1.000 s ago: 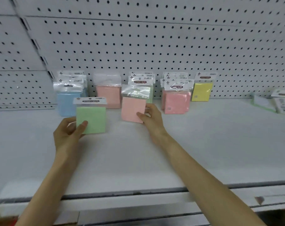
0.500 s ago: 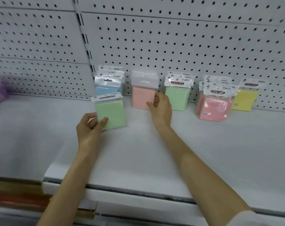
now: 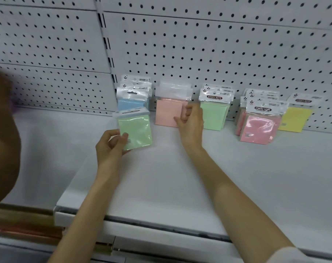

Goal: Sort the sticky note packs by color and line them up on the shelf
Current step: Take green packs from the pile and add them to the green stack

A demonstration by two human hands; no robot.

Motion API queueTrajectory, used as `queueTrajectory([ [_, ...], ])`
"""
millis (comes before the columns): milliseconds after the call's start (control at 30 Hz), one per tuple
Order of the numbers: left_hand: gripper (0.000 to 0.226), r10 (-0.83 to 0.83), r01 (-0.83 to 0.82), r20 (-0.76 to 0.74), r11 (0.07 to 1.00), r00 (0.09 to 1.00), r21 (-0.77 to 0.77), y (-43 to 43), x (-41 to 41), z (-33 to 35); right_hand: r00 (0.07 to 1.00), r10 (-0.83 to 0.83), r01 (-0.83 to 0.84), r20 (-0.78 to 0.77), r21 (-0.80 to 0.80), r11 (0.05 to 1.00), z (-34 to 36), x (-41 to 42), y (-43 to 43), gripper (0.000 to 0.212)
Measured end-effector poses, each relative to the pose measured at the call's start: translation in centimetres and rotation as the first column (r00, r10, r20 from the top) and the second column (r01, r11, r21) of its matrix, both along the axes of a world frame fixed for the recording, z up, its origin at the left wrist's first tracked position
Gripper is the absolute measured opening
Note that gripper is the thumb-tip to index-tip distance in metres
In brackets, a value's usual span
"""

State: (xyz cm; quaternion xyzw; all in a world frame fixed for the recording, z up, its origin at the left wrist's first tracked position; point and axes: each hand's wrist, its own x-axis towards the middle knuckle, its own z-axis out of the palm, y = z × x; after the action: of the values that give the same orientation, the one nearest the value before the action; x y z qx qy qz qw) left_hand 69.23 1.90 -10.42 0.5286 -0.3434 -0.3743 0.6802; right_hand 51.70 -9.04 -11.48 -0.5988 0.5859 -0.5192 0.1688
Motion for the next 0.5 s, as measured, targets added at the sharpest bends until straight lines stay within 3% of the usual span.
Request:
queueTrajectory([
  [100,0.011,-0.056,0.056,0.03,0.998,0.998,0.011,0.1,-0.2,0.0,0.989,0.032,-0.029,0.147,-0.024,0.999,0.9,-0.3,1.1,0.025],
  [167,0.013,-0.108,0.108,0.055,0.994,0.993,0.015,-0.1,-0.5,0.2,0.905,0.182,-0.227,0.383,0.074,0.971,1.8,-0.8,2.3,0.012],
  [233,0.012,-0.168,0.166,0.095,0.986,0.981,0.027,-0.5,-1.1,0.3,0.752,0.343,-0.51,0.563,0.167,0.844,2.3,-1.6,3.2,0.01],
  [267,0.011,-0.196,0.194,0.105,0.981,0.975,0.029,-0.9,-1.6,0.4,0.72,0.397,-0.588,0.57,0.197,0.785,2.3,-2.1,3.7,0.009],
  [333,0.01,-0.256,0.257,0.102,0.966,0.961,0.01,-1.8,-2.9,0.5,0.733,0.445,-0.61,0.514,0.209,0.764,2.1,-3.2,4.2,0.009],
  [433,0.014,-0.342,0.347,0.157,0.938,0.926,-0.004,-3.6,-5.6,0.5,0.808,0.403,-0.503,0.429,0.149,0.851,1.8,-5.4,4.3,0.027],
  [500,0.018,-0.353,0.365,0.294,0.931,0.888,0.014,-4.9,-7.2,0.2,0.853,0.367,-0.438,0.371,0.128,0.89,1.5,-7.2,4.3,0.038],
])
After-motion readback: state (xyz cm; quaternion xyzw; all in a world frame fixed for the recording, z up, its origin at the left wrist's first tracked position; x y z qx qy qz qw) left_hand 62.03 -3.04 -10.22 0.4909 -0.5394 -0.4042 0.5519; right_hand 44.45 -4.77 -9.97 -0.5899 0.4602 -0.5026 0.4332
